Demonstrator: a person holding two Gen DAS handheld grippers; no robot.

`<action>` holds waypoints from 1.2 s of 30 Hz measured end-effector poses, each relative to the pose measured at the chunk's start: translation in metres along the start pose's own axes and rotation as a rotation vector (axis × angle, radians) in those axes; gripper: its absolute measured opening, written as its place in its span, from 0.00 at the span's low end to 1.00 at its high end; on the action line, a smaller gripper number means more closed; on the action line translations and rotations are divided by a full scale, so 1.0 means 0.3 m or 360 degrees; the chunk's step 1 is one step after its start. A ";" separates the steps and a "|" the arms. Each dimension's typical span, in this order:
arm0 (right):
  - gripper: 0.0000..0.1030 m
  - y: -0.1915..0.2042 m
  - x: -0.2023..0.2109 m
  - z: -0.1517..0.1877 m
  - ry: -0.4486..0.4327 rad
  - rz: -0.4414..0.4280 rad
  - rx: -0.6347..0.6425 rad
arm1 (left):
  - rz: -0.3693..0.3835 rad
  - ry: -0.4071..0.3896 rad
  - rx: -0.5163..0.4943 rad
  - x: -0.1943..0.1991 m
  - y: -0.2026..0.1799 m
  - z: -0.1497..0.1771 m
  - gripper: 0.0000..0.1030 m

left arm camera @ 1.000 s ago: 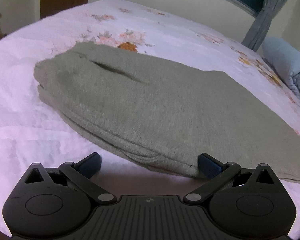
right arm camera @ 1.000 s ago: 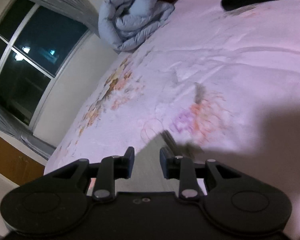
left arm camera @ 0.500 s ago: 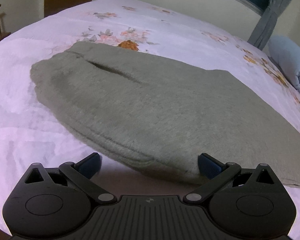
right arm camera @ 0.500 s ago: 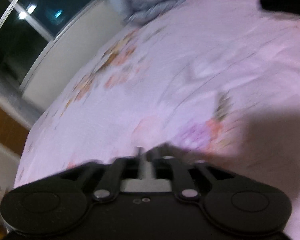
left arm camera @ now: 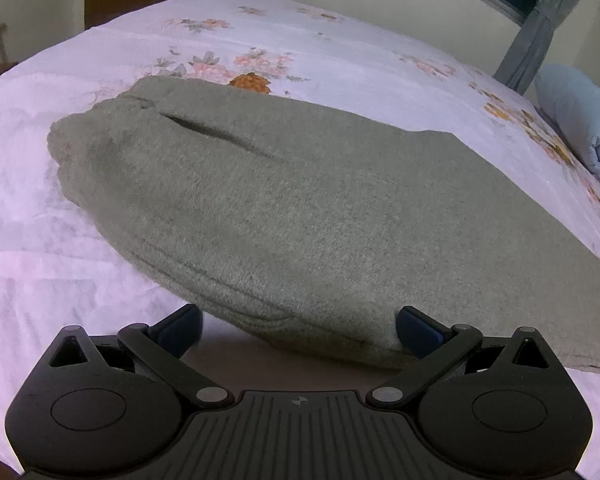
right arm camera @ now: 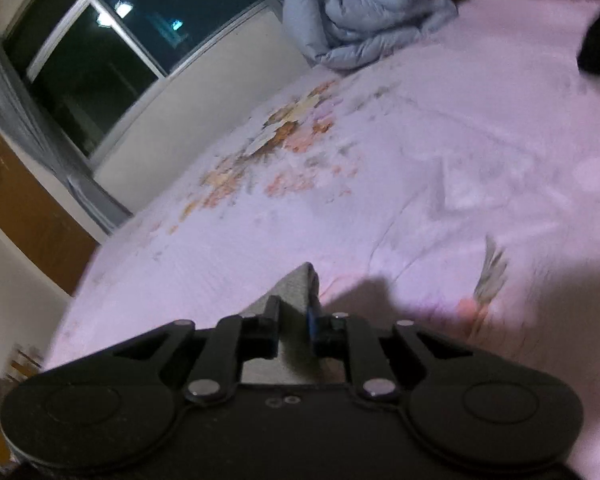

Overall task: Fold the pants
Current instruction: 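Smooth and flatten the folded sweatpants with the right tool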

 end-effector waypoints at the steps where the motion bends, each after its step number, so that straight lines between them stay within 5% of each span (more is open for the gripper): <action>1: 0.04 -0.031 -0.037 0.022 0.0062 0.0095 0.0006 | -0.0003 0.0001 0.0002 -0.001 -0.002 0.001 1.00; 3: 0.06 -0.075 -0.102 0.075 0.0163 0.0185 -0.0018 | -0.0010 0.0009 0.0003 -0.002 -0.003 -0.004 1.00; 8: 0.19 -0.124 0.001 0.070 -0.0084 0.0154 -0.0217 | -0.0050 -0.0009 -0.0039 0.016 -0.011 -0.015 1.00; 11: 0.19 -0.086 0.129 0.101 -0.0194 -0.0051 -0.0305 | -0.0043 -0.0095 -0.0055 0.039 -0.048 -0.021 1.00; 14: 0.21 0.008 0.160 0.213 -0.0147 -0.0184 -0.0233 | -0.0135 -0.0069 -0.0109 -0.001 -0.086 -0.007 1.00; 16: 0.22 0.019 0.133 0.298 0.0002 -0.0034 -0.0148 | -0.0178 -0.0079 -0.0201 -0.036 -0.091 0.017 1.00; 18: 0.00 -0.022 0.097 0.359 0.0032 0.0074 -0.0161 | -0.0155 -0.0080 -0.0122 -0.045 -0.060 0.023 1.00; 20: 0.00 -0.080 0.127 0.335 0.0034 0.0083 -0.0428 | -0.0193 -0.0067 -0.0038 -0.010 -0.047 0.007 1.00; 21: 0.05 -0.078 0.172 0.314 -0.0026 0.0069 -0.0494 | -0.0208 -0.0117 -0.0033 0.031 -0.050 -0.002 1.00; 22: 0.21 -0.060 0.234 0.294 -0.0129 0.0013 -0.0488 | -0.0219 -0.0184 -0.0060 0.073 -0.062 -0.007 1.00; 24: 0.84 -0.035 0.325 0.275 -0.0235 -0.0082 -0.0507 | -0.0189 -0.0329 -0.0119 0.159 -0.118 -0.009 1.00; 25: 0.92 -0.029 0.356 0.279 -0.0241 -0.0113 -0.0533 | -0.0142 -0.0373 -0.0113 0.184 -0.161 -0.003 1.00; 28: 0.88 -0.039 0.396 0.332 -0.0248 -0.0168 -0.0653 | 0.0079 -0.0322 -0.0157 0.158 -0.337 0.023 1.00; 31: 0.83 -0.065 0.366 0.392 -0.0274 -0.0121 -0.0822 | 0.0159 -0.0250 -0.0270 0.090 -0.562 0.069 1.00; 36: 0.52 -0.065 0.287 0.462 -0.0264 -0.0030 -0.0944 | 0.0219 -0.0136 -0.0414 0.023 -0.905 0.139 1.00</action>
Point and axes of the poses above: each gripper's, at about its wrist camera, not at the fingertips, and x roughly against the way its jaws point, y to its left, z to its underside, the point moved 5 cm from there along -x, roughly the way its jaws point, and after that the axes turned 3 degrees about -x, right-handed, at the moved point
